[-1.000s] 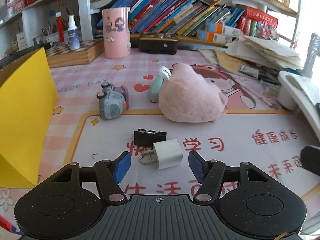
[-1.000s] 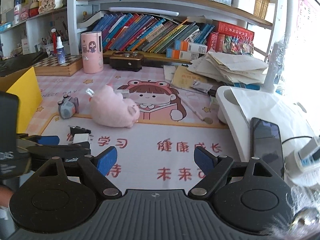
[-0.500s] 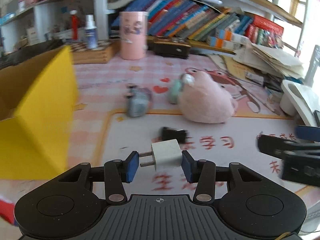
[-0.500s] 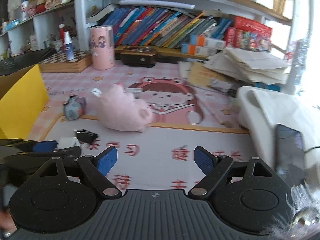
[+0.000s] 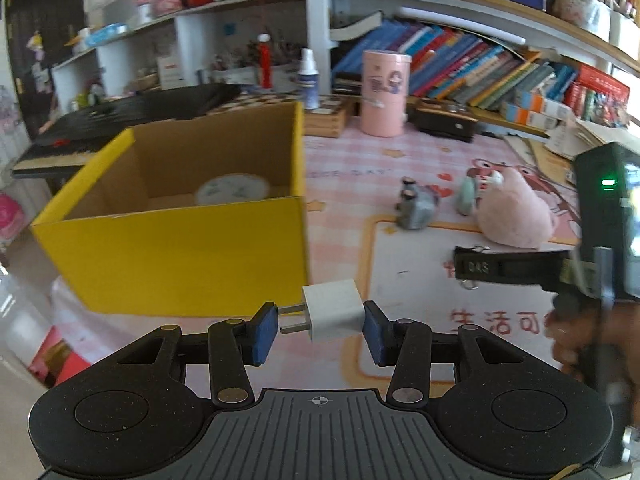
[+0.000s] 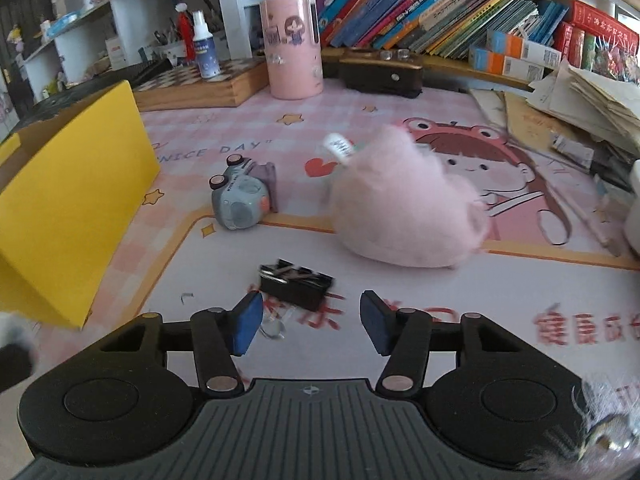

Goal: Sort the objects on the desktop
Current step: 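Grasp the white charger plug with the left tool while the right tool grasps the black binder clip, then carry the plug and binder clip with both tools toward the yellow box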

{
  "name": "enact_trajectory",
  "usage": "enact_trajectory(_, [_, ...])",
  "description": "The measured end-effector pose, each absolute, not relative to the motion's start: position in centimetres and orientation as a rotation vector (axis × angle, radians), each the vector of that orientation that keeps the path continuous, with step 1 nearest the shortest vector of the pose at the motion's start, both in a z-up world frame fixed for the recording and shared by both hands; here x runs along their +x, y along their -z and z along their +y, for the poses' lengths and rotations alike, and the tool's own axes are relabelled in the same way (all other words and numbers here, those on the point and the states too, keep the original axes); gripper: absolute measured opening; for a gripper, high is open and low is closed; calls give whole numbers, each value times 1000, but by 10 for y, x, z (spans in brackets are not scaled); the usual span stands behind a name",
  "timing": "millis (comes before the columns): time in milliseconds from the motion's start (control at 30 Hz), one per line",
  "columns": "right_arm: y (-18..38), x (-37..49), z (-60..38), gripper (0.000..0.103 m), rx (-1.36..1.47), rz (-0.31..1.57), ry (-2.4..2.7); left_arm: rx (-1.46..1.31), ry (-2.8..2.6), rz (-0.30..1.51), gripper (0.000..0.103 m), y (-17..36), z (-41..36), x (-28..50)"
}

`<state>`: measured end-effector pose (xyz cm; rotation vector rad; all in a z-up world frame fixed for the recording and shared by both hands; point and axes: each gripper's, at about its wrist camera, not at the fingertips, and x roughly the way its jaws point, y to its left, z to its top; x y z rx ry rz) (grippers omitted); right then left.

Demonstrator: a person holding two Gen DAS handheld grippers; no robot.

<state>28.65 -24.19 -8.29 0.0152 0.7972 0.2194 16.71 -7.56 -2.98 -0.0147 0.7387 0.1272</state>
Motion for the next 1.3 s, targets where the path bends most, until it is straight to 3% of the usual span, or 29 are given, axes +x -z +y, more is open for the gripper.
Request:
enact_trajectory(167, [95,296,-219,52,-10,771,-152,-19,-146,743,45,27,-65,156])
enact_trajectory(367, [99,293,-208,40,-60,714,-118,-29,-146,741,45,26,-55,149])
enact_trajectory(600, [84,276,-224,39,-50,707,-167,-61,-106,702,45,19,-49,148])
enact_trajectory(1033, [5,208,-252,40,4,637,-237,-124,19,594,45,-11,-37,128])
enact_trajectory(1300, [-1,158,-227,40,-1,664,-268,-127,63,595,45,-10,-19,111])
